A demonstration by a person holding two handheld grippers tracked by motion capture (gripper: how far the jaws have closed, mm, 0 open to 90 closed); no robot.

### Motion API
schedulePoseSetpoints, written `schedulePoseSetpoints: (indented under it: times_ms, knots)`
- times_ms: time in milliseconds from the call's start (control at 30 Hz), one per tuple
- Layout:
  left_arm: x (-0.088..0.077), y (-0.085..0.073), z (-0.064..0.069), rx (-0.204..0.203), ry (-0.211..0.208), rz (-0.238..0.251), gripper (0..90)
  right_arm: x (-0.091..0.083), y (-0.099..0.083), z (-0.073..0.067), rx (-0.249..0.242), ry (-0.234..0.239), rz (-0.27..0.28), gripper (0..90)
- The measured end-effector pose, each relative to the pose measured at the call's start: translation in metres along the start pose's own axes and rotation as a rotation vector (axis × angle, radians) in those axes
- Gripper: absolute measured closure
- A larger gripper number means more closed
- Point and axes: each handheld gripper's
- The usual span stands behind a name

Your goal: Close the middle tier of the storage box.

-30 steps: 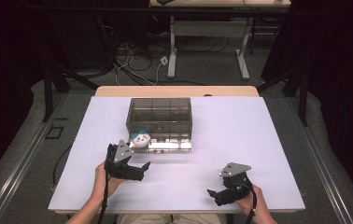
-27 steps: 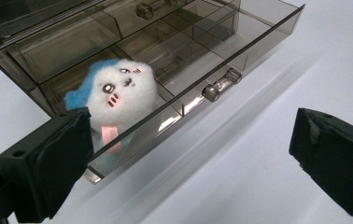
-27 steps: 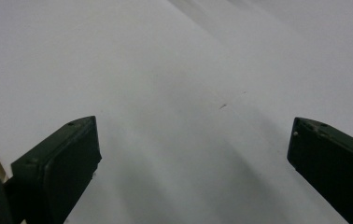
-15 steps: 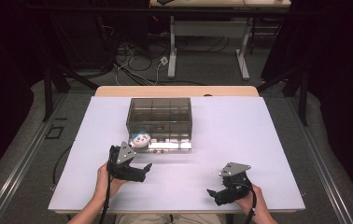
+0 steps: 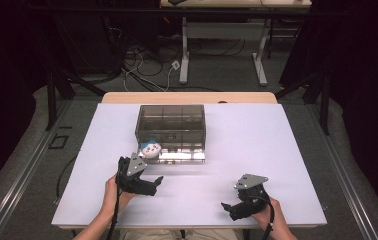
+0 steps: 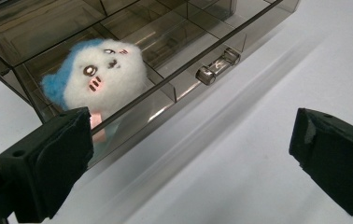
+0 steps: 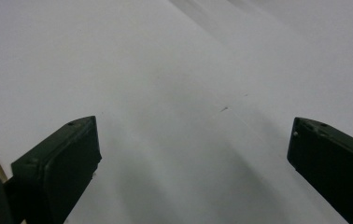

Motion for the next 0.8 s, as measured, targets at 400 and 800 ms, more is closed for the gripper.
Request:
schedulePoseSetpoints:
  times_ms: [400, 800]
  knots:
    - [0.001, -0.001, 0.009, 0.047, -0.029, -0.010, 24.5, 0.000, 0.001, 0.000, 0.005, 0.006, -0.005, 2.1]
    - [0.011, -0.005, 0.006, 0.031, -0.067, -0.051, 87.5, -0.001, 0.000, 0.000, 0.002, -0.007, 0.002, 2.1]
Point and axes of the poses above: each handheld gripper's, and its own axes: x roughly forward along the jaws, y roughly out of its top, z roughly to its right, and after that the axes turned 7 degrees about -x, right-handed
